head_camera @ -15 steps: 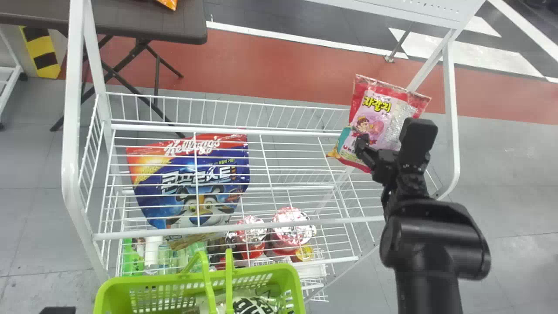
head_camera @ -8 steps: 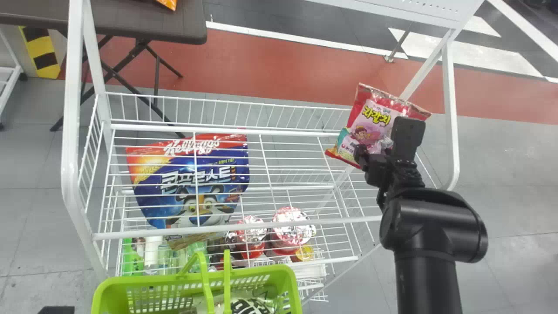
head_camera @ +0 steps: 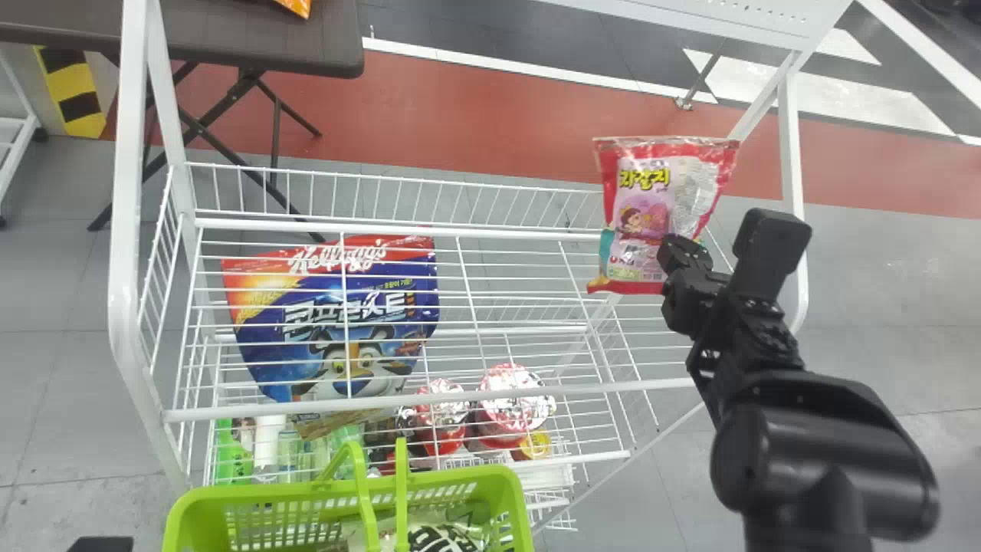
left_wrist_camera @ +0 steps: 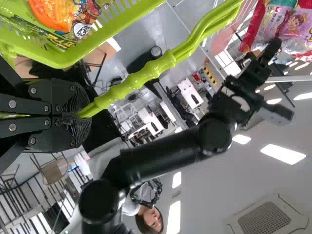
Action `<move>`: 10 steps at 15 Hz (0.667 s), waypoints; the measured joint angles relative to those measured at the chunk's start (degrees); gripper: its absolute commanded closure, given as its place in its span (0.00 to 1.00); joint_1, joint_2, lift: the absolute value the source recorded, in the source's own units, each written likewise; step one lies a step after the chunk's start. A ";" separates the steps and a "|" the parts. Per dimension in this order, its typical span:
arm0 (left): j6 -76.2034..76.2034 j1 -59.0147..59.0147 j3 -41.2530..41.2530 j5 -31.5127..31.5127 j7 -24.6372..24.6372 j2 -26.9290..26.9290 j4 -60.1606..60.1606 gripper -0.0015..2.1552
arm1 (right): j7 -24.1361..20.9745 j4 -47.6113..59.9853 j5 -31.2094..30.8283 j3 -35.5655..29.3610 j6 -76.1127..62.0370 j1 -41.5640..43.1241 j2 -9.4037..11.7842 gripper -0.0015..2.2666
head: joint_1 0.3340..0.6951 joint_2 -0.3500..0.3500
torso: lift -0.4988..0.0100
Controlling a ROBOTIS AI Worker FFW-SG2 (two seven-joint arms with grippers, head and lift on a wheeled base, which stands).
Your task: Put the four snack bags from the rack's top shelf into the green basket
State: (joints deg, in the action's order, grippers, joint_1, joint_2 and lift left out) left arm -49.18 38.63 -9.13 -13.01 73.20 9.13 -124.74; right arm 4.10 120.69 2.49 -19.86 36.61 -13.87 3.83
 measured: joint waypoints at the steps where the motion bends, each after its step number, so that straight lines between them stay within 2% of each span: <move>1: 0.00 0.05 -0.01 0.01 0.01 -0.02 -0.05 0.96 | 0.90 4.62 2.25 -0.18 2.07 -3.03 -0.13 0.93 | 1.00 0.00 | 0.98; 6: 0.00 0.14 -0.07 0.09 0.07 -0.07 -0.16 0.96 | 6.89 25.74 14.17 -2.46 13.66 -19.40 -1.32 0.93 | 1.00 0.00 | 0.98; 10: 0.17 0.56 -0.02 0.09 0.04 -0.38 -0.25 0.96 | 15.40 33.86 21.60 -4.57 35.61 -26.53 -3.08 0.93 | 1.00 0.00 | 0.98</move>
State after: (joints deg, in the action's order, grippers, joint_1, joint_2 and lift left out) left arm -49.01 39.18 -9.15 -12.92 73.24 8.75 -124.98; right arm 19.50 154.55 24.09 -24.43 72.21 -40.39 0.74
